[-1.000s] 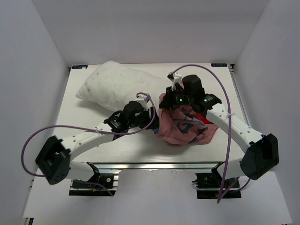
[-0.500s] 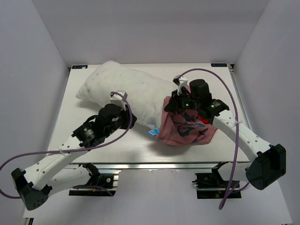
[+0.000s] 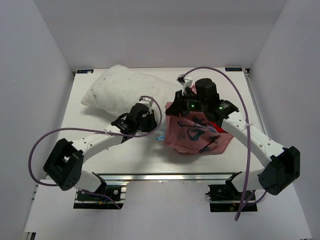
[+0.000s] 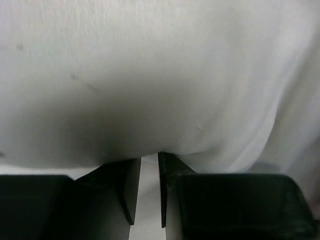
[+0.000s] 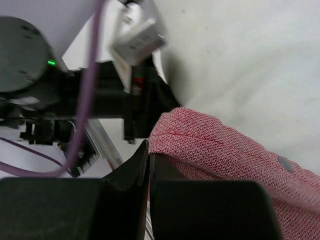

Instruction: Put the pillow into the pillowcase

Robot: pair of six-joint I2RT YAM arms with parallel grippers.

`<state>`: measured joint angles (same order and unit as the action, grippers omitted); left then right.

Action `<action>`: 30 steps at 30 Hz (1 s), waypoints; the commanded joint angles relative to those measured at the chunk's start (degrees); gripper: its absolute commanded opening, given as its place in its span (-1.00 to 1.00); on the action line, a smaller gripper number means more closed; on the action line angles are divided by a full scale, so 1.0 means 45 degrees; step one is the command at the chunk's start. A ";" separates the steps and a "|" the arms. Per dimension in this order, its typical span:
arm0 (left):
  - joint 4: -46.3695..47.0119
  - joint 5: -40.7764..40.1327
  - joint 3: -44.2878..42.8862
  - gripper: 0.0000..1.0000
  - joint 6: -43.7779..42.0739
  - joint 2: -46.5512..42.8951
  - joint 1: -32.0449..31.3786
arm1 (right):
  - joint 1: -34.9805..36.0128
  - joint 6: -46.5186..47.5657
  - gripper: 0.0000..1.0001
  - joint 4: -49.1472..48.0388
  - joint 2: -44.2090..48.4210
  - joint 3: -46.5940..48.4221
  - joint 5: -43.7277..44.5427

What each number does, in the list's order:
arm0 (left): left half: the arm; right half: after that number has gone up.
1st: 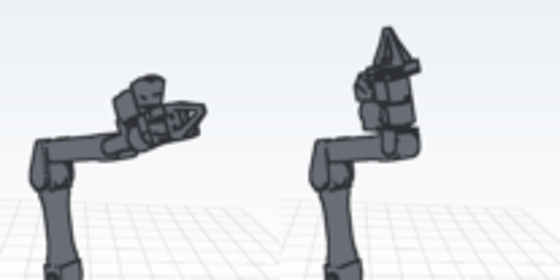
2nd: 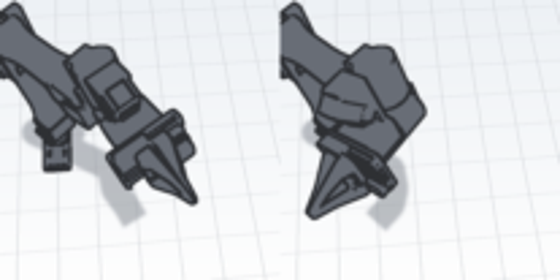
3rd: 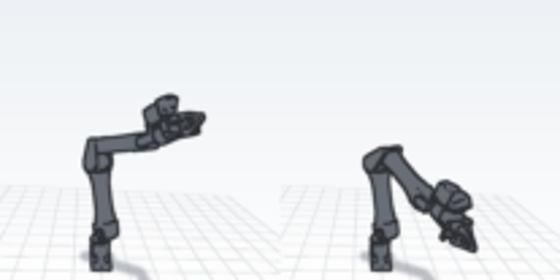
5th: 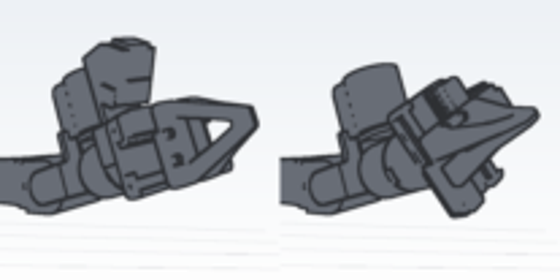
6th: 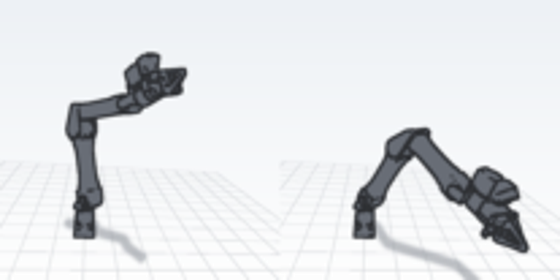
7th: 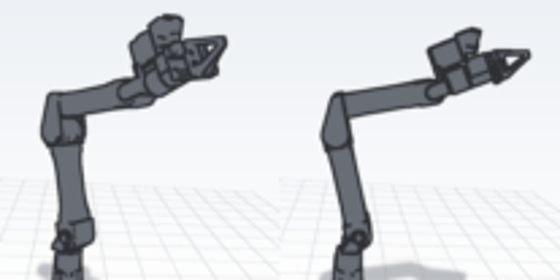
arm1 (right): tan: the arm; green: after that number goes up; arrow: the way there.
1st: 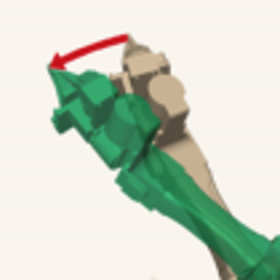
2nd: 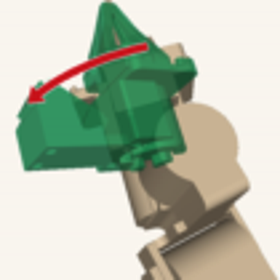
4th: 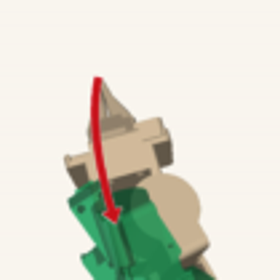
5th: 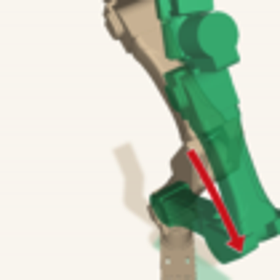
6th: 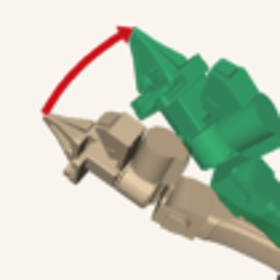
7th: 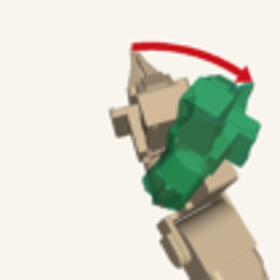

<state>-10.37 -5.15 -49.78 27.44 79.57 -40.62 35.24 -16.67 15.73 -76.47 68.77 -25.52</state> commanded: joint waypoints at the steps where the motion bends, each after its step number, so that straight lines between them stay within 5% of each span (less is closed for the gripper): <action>1: 0.2010 0.1668 -0.0792 -0.40 -0.0044 0.0539 0.0296 | 0.0273 -0.0825 -1.00 -0.1363 -0.0408 0.1317 0.0045; 11: 0.2502 0.2414 -0.0542 -0.37 0.0289 0.0152 0.0648 | 0.0293 -0.0539 -1.00 -0.1190 -0.1756 0.1203 0.3790; 14: 0.1218 0.1927 -0.0189 -0.24 0.0172 -0.1272 0.0648 | 0.0196 0.1354 -0.58 -0.0820 -0.1817 0.0347 0.4070; 15: 0.0805 0.1674 -0.0072 -0.02 0.0075 -0.1740 0.0648 | 0.0176 0.2385 -0.37 -0.0722 -0.1642 0.0052 0.3856; 20: -0.2320 -0.0182 -0.0382 0.39 -0.0744 -0.4769 0.0668 | 0.0137 0.4833 0.12 0.0273 0.0894 -0.0382 0.2196; 24: -0.3456 -0.1178 -0.1434 0.54 -0.1506 -0.5339 0.0706 | 0.0098 0.5266 0.21 0.0880 0.2789 0.0263 0.2484; 30: -0.3012 -0.1572 -0.3698 0.65 -0.2659 -0.2414 0.1135 | -0.0797 0.3803 0.51 -0.0797 0.3147 -0.0047 0.6957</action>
<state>-23.09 -10.20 -61.98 19.44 61.91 -36.84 34.52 2.26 15.62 -60.25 69.23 -4.47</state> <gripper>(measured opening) 0.816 0.743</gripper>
